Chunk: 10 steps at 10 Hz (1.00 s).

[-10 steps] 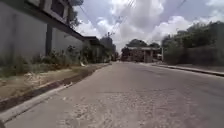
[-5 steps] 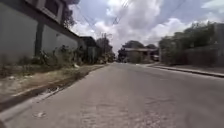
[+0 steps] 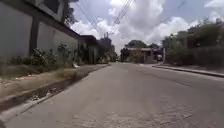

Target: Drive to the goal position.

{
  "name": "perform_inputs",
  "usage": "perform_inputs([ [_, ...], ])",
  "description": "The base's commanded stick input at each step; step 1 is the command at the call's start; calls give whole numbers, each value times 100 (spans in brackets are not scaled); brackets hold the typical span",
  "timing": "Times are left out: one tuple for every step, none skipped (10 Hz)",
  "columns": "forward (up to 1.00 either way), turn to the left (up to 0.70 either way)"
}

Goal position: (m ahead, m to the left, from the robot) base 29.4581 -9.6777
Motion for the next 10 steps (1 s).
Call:
perform_inputs([
  [100, 0],
  [100, 0],
  [100, 0],
  [100, 0],
  [100, 0],
  [100, -2],
  [100, -3],
  [100, -6],
  [100, -15],
  [100, -28],
])
